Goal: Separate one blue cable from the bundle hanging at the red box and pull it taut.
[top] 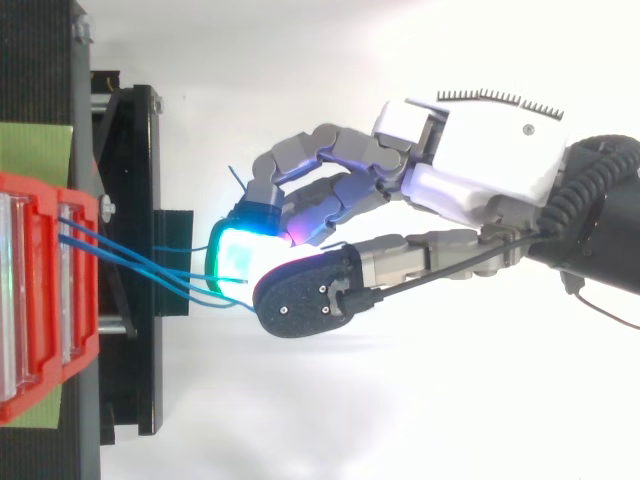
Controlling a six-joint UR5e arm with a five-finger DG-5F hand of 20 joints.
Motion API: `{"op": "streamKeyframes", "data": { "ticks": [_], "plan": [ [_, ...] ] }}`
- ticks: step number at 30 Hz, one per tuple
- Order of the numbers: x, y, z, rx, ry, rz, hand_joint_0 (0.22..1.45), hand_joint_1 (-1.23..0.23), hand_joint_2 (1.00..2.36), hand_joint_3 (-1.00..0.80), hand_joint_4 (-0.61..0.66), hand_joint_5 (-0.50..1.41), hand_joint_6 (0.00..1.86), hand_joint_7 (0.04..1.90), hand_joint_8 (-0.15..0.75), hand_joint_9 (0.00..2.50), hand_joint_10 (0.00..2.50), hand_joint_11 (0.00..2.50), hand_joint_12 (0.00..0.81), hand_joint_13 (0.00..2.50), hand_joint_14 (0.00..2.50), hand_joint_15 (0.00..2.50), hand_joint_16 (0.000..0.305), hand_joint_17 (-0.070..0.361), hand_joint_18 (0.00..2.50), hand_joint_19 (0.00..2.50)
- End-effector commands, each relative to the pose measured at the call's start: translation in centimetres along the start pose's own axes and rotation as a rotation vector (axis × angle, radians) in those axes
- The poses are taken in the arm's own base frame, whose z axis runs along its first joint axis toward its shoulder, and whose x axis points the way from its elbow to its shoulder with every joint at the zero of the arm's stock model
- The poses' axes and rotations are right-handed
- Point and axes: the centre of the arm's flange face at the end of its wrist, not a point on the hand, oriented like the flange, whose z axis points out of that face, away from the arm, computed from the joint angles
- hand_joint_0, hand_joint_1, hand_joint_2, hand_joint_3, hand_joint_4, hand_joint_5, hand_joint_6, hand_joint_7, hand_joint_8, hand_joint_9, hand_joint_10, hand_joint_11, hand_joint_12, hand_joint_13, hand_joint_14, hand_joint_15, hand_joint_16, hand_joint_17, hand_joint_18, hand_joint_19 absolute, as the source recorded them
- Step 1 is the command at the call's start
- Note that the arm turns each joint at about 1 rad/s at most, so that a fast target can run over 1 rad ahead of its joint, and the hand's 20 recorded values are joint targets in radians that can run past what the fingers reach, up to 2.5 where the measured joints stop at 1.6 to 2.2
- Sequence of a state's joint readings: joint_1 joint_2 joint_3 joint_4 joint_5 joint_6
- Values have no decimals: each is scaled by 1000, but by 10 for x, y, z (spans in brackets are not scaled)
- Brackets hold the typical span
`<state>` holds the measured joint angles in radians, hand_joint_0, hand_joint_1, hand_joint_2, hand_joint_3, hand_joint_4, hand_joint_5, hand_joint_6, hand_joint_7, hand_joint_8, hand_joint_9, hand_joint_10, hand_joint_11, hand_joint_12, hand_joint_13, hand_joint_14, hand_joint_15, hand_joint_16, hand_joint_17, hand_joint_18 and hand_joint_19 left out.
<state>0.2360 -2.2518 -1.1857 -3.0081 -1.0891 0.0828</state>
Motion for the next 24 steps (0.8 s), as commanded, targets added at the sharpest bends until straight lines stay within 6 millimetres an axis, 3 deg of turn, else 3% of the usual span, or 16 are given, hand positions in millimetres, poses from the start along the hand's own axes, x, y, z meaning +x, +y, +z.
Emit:
{"op": "streamKeyframes", "data": {
  "ticks": [1, 7, 17, 19, 21, 24],
  "plan": [
    [0, 0, 0, 0, -1, 0, 606, -631, 1005, -442, 21, -175, 870, 965, 260, 979, 23, 972, 356, 602, 18, 471, 49, 111, 445, 474],
    [0, 0, 0, 0, 0, 0, 593, -708, 1023, -151, -16, -164, 927, 1058, 265, 1018, 24, 998, 354, 623, 18, 484, 49, 111, 470, 482],
    [0, 0, 0, 0, 0, 0, 602, -746, 1022, 11, -88, -143, 944, 1197, 284, 1082, 23, 1012, 369, 664, 18, 494, 53, 119, 510, 478],
    [0, 0, 0, 0, -1, 0, 608, -746, 1022, -15, -84, -146, 946, 1171, 279, 1081, 24, 1011, 367, 664, 18, 499, 52, 117, 509, 479],
    [1, 0, 0, 0, 2, 0, 582, -696, 1020, -249, 9, -160, 929, 1097, 263, 1065, 25, 1018, 353, 652, 19, 511, 49, 111, 483, 503],
    [1, 0, 0, 0, 2, 0, 563, -642, 1008, -401, 31, -157, 925, 1002, 275, 1081, 25, 1013, 357, 656, 19, 513, 50, 113, 486, 510]
  ]
}}
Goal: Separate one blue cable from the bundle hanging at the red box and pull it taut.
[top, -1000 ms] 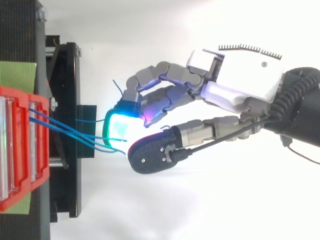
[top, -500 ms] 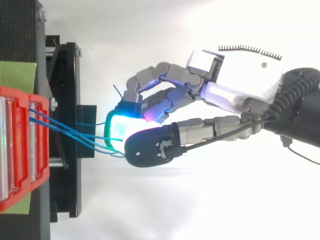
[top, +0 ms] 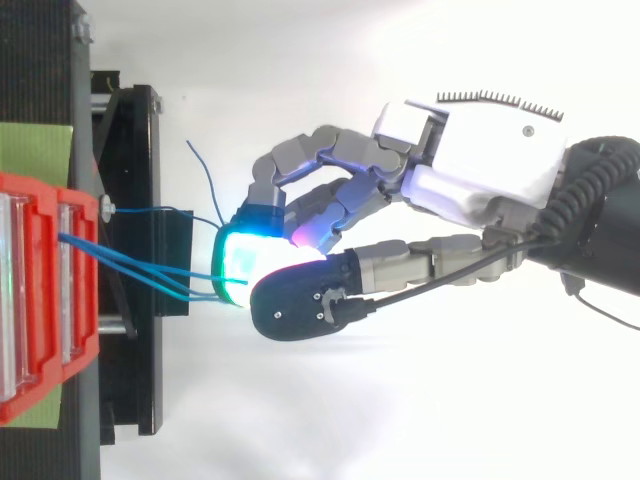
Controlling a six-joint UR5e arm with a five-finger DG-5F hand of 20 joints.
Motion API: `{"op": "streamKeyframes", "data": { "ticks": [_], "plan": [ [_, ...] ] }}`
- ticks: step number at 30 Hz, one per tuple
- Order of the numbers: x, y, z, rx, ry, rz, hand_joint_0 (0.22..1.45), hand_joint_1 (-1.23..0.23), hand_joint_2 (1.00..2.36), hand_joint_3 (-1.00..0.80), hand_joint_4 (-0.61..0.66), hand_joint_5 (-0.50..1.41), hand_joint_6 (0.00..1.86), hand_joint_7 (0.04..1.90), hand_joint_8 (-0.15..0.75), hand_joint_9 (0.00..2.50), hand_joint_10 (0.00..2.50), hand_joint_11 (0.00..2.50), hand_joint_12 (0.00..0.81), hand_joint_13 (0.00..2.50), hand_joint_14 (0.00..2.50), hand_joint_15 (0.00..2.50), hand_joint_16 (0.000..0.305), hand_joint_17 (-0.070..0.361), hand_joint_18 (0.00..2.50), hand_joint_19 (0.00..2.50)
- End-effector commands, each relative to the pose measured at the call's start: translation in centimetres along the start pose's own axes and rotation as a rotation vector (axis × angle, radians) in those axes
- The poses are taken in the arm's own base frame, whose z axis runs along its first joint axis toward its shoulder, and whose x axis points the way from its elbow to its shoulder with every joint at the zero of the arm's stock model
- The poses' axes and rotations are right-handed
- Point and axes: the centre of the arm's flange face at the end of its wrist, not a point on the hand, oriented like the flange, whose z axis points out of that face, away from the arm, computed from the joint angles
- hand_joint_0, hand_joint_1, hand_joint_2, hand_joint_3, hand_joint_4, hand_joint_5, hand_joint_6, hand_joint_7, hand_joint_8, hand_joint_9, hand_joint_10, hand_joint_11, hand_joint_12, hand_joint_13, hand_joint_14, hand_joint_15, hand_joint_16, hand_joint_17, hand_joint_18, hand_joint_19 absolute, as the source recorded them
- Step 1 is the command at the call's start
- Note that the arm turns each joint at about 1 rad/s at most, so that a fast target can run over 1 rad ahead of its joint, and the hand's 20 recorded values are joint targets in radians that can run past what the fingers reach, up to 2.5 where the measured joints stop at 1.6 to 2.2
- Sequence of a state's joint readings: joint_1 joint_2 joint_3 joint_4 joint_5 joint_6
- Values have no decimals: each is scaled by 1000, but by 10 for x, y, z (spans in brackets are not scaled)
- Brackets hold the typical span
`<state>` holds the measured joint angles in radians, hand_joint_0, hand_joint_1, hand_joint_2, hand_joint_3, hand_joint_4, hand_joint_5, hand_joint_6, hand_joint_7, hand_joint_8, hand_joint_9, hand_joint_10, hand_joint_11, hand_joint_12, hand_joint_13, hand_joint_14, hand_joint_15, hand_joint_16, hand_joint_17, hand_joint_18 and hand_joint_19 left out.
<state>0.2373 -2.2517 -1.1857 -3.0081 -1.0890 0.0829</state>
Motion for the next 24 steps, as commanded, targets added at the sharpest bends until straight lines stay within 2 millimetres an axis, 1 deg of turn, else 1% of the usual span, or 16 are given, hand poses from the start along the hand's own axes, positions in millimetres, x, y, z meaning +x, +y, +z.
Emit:
{"op": "streamKeyframes", "data": {
  "ticks": [1, 3, 7, 9, 12, 13, 16, 20, 21, 22, 24],
  "plan": [
    [0, 1, 0, -1, 1, 2, 555, -621, 1004, -452, 41, -156, 921, 1012, 274, 1081, 26, 1022, 362, 661, 19, 508, 51, 114, 488, 512],
    [0, 0, 0, 0, 1, 0, 552, -599, 1001, -494, 45, -155, 912, 1038, 277, 1085, 25, 1016, 361, 663, 19, 514, 51, 114, 489, 511],
    [1, 0, 0, 0, 2, 0, 526, -564, 1000, -500, 63, -154, 894, 1090, 287, 1096, 24, 1013, 370, 688, 19, 521, 53, 119, 502, 506],
    [0, 0, 0, 0, 1, 0, 518, -562, 1000, -500, 69, -156, 891, 1089, 290, 1098, 25, 1023, 373, 698, 21, 530, 53, 120, 509, 516],
    [0, 0, 0, 0, 1, 0, 505, -599, 1000, -500, 80, -163, 894, 1072, 296, 1127, 23, 1067, 373, 742, 21, 551, 55, 123, 531, 510],
    [0, 0, 0, 0, 1, 0, 510, -657, 1000, -500, 83, -167, 896, 1062, 291, 1136, 23, 1116, 366, 783, 21, 589, 54, 123, 540, 502],
    [0, 0, 0, 0, 1, 1, 549, -729, 1000, -500, 69, -173, 899, 1058, 272, 1143, 24, 1189, 352, 861, 25, 675, 52, 116, 551, 506],
    [0, 0, 0, 0, 1, 1, 596, -768, 1000, -500, 61, -179, 903, 1052, 254, 1172, 22, 1293, 344, 944, 29, 842, 50, 113, 558, 510],
    [1, 0, 0, 0, 2, 1, 608, -776, 1000, -500, 58, -180, 905, 1046, 252, 1175, 21, 1331, 344, 993, 31, 920, 50, 112, 560, 511],
    [0, 1, 0, -1, 1, 1, 614, -780, 1000, -500, 60, -181, 906, 1036, 243, 1175, 20, 1334, 342, 1016, 30, 996, 50, 112, 574, 512],
    [0, 1, 0, -1, 1, 2, 622, -786, 1000, -500, 56, -181, 906, 1038, 245, 1173, 19, 1350, 337, 1053, 29, 1067, 50, 112, 584, 520]
  ]
}}
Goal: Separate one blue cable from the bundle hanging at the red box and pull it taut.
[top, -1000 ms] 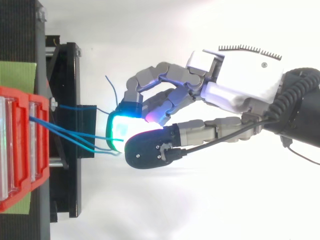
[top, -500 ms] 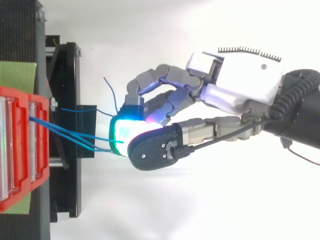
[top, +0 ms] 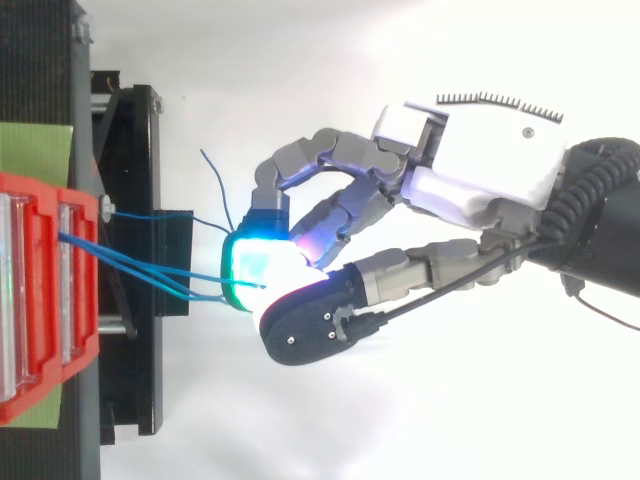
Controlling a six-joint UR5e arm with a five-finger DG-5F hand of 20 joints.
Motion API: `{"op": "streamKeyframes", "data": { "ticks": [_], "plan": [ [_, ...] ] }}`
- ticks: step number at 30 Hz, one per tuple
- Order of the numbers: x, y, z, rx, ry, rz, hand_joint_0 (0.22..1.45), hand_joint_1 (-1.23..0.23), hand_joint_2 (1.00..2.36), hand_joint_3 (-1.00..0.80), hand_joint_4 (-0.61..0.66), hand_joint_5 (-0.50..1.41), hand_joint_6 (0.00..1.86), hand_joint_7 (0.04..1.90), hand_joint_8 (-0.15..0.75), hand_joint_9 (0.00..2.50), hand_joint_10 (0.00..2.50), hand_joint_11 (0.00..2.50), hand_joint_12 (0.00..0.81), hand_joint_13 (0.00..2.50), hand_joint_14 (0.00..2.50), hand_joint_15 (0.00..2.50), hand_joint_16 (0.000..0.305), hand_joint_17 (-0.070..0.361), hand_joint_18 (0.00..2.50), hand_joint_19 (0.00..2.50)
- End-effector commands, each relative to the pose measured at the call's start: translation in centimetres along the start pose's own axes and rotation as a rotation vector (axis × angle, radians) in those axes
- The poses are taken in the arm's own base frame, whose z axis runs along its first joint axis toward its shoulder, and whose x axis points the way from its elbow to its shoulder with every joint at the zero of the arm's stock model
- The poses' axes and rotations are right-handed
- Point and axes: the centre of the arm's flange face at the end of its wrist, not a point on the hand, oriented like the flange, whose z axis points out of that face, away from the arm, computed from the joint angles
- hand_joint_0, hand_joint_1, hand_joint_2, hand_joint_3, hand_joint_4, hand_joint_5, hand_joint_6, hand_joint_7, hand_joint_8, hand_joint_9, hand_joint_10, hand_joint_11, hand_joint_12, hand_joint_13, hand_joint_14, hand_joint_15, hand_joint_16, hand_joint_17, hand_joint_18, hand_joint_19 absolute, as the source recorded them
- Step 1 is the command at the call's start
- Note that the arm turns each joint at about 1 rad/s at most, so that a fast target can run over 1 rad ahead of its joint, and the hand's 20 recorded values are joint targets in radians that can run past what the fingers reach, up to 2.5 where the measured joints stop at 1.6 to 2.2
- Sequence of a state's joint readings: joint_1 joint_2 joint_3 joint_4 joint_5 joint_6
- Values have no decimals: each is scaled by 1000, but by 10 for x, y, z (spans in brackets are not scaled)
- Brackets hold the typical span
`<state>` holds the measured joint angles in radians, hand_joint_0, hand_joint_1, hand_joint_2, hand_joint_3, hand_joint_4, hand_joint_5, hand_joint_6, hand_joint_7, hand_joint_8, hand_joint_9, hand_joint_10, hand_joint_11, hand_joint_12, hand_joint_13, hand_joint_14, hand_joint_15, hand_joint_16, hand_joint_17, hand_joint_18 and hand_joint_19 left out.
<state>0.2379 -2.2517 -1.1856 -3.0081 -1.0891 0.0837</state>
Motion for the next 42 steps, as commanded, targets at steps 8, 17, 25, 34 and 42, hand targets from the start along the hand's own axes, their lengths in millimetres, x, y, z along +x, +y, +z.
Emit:
{"op": "streamKeyframes", "data": {
  "ticks": [8, 17, 25, 34, 42],
  "plan": [
    [0, 0, 0, 0, 0, 1, 613, -746, 1000, -500, 71, -185, 909, 995, 249, 1154, 16, 1401, 324, 1138, 27, 1294, 48, 109, 666, 598],
    [0, 0, 0, 0, 0, -1, 608, -727, 1000, -500, 78, -185, 908, 977, 255, 1164, 13, 1425, 306, 1236, 13, 1564, 47, 106, 783, 745],
    [0, 0, 0, 0, 0, -1, 612, -677, 1004, -454, 22, -177, 905, 1032, 262, 1198, 11, 1457, 305, 1305, 0, 1719, 46, 104, 817, 780],
    [1, 0, 0, 2, 1, -2, 598, -690, 1021, -228, -33, -150, 925, 1112, 270, 1244, 11, 1497, 295, 1315, 130, 1712, 46, 105, 835, 790],
    [2, 0, -1, 2, 3, -2, 584, -719, 1020, -80, -64, -116, 926, 1168, 306, 1340, 9, 1500, 343, 1366, 180, 1637, 53, 118, 886, 763]
  ]
}}
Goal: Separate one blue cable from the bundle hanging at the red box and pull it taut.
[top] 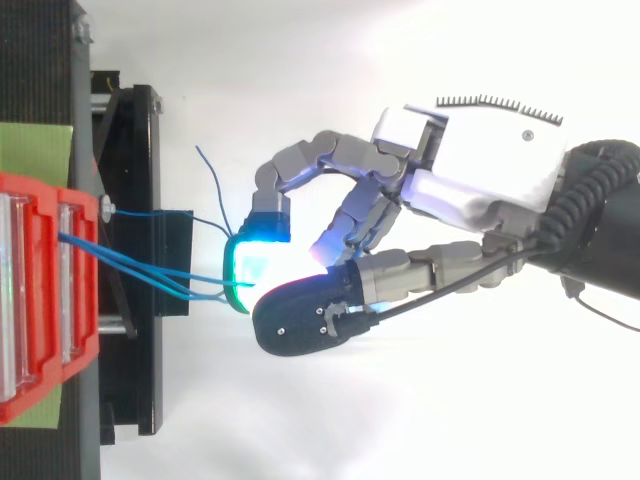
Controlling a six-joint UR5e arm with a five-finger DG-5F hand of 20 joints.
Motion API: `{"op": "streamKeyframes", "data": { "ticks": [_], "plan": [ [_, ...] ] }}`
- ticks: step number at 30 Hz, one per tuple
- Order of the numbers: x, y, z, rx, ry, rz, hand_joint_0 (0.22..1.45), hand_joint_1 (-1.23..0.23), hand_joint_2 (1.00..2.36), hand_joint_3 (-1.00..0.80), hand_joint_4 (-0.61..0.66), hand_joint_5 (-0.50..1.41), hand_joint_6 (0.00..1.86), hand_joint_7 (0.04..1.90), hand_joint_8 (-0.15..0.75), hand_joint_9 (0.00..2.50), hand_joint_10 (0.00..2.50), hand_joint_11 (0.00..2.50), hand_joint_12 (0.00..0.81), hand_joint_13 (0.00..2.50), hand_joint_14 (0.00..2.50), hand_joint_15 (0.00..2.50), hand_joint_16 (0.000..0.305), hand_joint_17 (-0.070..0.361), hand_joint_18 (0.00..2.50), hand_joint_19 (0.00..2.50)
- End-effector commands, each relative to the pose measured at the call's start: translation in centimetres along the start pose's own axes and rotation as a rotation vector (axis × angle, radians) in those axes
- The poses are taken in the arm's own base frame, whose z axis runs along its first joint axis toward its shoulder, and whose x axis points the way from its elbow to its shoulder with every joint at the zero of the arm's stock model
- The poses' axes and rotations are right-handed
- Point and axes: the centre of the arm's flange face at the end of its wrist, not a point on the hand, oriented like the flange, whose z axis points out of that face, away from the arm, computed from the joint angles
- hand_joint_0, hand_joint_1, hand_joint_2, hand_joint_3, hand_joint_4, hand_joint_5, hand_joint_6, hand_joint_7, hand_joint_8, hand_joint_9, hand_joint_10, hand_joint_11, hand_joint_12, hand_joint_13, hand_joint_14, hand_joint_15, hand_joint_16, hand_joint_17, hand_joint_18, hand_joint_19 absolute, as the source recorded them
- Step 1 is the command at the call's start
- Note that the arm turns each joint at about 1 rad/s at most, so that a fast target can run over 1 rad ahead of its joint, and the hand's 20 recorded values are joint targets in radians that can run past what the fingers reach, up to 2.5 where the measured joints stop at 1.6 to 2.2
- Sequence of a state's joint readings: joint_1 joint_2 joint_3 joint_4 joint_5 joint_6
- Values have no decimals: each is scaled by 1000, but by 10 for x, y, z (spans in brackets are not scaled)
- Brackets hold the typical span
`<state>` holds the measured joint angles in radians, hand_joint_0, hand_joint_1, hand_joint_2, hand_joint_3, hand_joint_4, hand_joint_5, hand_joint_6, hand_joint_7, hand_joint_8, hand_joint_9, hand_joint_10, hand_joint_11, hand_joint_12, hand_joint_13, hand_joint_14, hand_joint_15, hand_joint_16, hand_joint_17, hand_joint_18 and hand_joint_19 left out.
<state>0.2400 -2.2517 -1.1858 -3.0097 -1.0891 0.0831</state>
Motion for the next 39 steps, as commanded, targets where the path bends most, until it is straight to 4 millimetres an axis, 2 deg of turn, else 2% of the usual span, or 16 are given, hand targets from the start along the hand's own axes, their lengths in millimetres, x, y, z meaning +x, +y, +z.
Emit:
{"op": "streamKeyframes", "data": {
  "ticks": [1, 7, 14, 18, 22, 27, 34, 39],
  "plan": [
    [1, 0, 0, 0, 1, -1, 584, -720, 1016, -75, -58, -111, 925, 1164, 324, 1361, 8, 1493, 366, 1382, 196, 1616, 56, 125, 912, 751],
    [2, 0, 0, 0, 2, -1, 586, -703, 1013, -84, -2, -105, 926, 1168, 356, 1416, 7, 1519, 388, 1483, 119, 1612, 61, 137, 990, 725],
    [2, 0, 0, -1, 2, 0, 590, -696, 1012, -102, 8, -105, 926, 1161, 330, 1455, 0, 1664, 372, 1505, 147, 1625, 61, 137, 1019, 706],
    [1, 0, 0, -2, -7, 0, 596, -700, 1013, -119, 21, -109, 925, 1166, 318, 1432, 136, 1671, 361, 1473, 302, 1626, 59, 133, 1046, 755],
    [-1, -6, -2, 4, -15, -4, 597, -697, 1014, -130, 23, -114, 926, 1159, 311, 1356, 310, 1608, 359, 1449, 340, 1644, 57, 129, 1052, 803],
    [-1, -13, -1, -15, -15, 22, 600, -696, 1016, -142, 32, -117, 925, 1169, 305, 1330, 347, 1616, 343, 1371, 608, 1598, 56, 125, 1083, 903],
    [0, -13, -1, -18, -15, 25, 600, -694, 1017, -144, 45, -119, 924, 1174, 302, 1313, 389, 1615, 344, 1333, 782, 1567, 56, 125, 1097, 924],
    [-1, -13, -1, -14, -15, 13, 600, -667, 1016, -164, 56, -122, 926, 1177, 298, 1299, 423, 1612, 338, 1319, 808, 1583, 55, 124, 1089, 938]
  ]
}}
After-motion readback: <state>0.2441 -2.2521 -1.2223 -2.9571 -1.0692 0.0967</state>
